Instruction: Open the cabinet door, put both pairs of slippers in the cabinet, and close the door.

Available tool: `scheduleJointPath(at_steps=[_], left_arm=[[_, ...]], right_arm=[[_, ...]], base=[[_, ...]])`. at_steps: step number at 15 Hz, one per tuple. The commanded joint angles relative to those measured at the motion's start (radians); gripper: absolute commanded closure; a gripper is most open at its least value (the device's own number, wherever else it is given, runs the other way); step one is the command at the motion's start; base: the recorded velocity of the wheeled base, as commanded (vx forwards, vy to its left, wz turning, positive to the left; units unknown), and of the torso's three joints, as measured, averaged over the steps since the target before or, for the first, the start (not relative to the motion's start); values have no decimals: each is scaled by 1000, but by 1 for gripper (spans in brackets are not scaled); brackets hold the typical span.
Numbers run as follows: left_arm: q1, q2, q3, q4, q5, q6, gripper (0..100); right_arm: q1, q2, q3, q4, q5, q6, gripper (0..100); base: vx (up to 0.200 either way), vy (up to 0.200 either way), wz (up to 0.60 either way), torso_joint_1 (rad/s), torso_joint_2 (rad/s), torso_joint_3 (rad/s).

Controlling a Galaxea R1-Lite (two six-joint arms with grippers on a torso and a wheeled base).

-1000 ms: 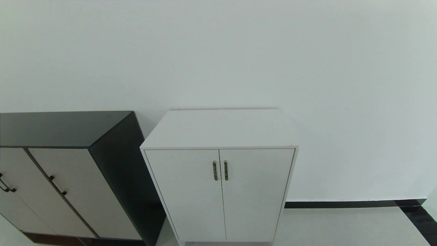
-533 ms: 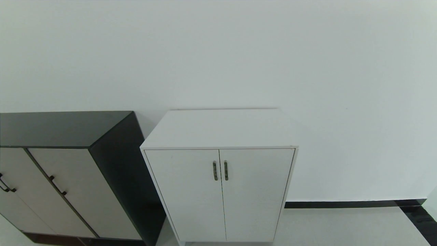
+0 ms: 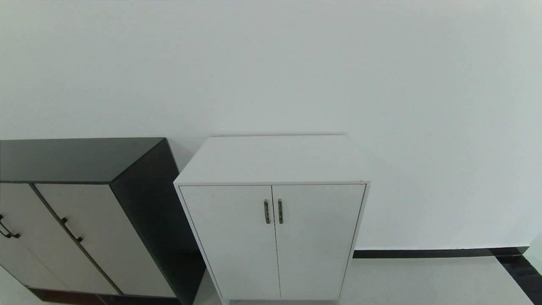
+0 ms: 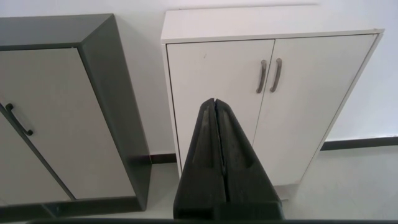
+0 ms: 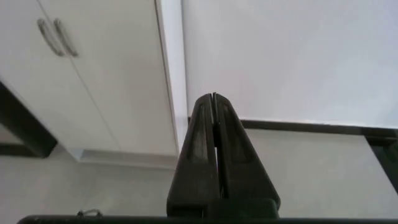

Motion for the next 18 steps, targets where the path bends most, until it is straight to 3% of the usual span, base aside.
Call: scheduleJointPath(at_steps=[1, 18], left_arm=[[0, 0, 0, 0, 0, 0, 100], [0, 0, 0, 0, 0, 0, 100]], right_arm=[[-62, -113, 0, 0, 0, -1, 100], [-73, -142, 2, -2, 9, 21, 100]], base=[[0, 0, 0, 0, 0, 0], [0, 0, 0, 0, 0, 0]])
